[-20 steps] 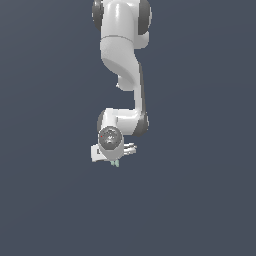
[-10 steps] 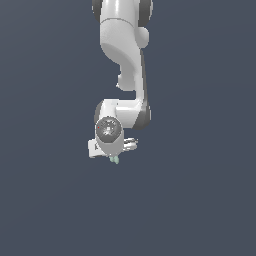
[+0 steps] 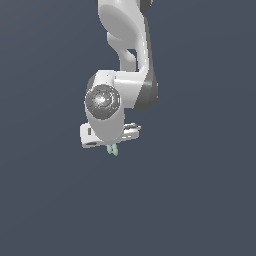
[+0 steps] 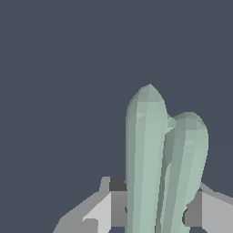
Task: Pick up the object and move it to a goal position.
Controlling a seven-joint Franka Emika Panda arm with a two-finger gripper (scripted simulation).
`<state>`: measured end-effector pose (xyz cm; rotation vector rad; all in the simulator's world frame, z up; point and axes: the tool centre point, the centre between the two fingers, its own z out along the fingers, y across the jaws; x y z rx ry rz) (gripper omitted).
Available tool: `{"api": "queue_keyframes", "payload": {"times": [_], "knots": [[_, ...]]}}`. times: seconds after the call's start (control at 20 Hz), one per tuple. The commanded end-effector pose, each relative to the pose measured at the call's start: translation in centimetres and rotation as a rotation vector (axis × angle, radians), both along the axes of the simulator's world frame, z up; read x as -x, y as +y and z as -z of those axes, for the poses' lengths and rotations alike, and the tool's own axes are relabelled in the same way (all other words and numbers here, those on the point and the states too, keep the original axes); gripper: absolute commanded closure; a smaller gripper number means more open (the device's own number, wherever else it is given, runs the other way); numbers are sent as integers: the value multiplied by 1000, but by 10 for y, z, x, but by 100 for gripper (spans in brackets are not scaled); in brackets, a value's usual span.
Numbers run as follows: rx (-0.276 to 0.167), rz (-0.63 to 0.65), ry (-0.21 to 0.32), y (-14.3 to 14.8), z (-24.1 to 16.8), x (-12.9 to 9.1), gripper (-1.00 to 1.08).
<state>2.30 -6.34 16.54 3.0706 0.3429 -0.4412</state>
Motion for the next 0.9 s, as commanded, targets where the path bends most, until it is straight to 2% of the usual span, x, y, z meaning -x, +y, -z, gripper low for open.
{"api": "queue_keyframes", "payload": {"times": [0.0, 0.45, 0.85], "knots": [[0, 0, 1, 1, -29, -3, 108], [0, 0, 1, 3, -124, -15, 108], [0, 0, 1, 4, -181, -25, 108]]}}
